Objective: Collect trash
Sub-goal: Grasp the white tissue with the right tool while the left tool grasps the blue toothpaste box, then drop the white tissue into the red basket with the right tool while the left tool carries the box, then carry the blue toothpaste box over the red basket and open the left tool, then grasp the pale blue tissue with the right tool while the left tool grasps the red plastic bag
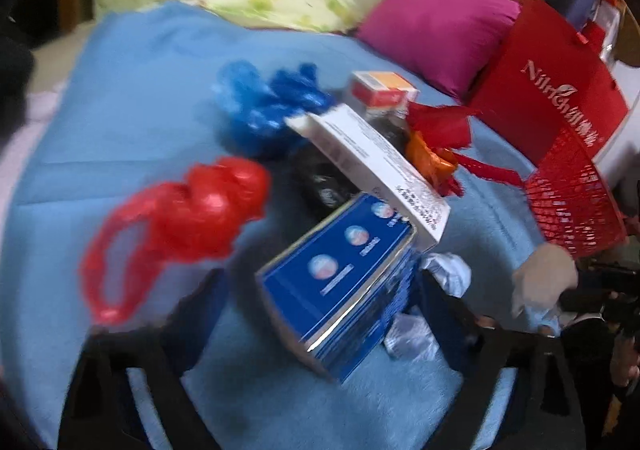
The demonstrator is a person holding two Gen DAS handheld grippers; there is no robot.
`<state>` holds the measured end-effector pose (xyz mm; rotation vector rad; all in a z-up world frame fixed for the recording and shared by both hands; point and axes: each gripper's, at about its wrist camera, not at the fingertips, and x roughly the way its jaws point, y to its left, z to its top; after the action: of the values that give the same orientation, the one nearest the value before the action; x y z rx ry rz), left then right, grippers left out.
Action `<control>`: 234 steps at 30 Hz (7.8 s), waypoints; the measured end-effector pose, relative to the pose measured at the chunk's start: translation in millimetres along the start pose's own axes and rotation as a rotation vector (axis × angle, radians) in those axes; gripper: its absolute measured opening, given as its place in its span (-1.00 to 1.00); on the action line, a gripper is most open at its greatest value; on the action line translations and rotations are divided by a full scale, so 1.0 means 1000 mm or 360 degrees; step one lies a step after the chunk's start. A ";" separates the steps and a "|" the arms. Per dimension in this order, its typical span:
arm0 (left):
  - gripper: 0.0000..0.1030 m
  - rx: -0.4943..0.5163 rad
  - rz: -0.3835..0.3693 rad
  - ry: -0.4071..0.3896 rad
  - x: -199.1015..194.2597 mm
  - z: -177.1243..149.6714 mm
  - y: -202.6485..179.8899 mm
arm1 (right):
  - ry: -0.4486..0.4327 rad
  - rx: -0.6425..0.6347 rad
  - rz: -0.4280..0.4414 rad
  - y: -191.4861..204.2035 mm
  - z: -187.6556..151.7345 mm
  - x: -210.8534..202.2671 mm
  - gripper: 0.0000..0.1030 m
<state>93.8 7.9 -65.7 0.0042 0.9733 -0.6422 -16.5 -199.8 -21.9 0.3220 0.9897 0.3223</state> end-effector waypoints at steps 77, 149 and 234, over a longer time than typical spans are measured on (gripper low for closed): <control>0.52 0.0068 -0.0194 0.0278 0.072 -0.041 -0.269 | -0.1104 0.0651 -0.0355 -0.165 -0.086 -0.282 0.47; -0.09 0.0084 -0.0052 0.0025 0.041 -0.021 -0.235 | -0.1172 0.0485 -0.0481 -0.150 -0.115 -0.299 0.36; 0.05 -0.0257 0.0242 -0.0093 -0.030 0.013 0.041 | 0.0081 0.0211 0.0226 0.012 0.004 0.068 -0.59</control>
<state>113.3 52.8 -46.2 -0.0822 0.9558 -0.4210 20.4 -161.8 -66.0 0.5083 1.0429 0.3959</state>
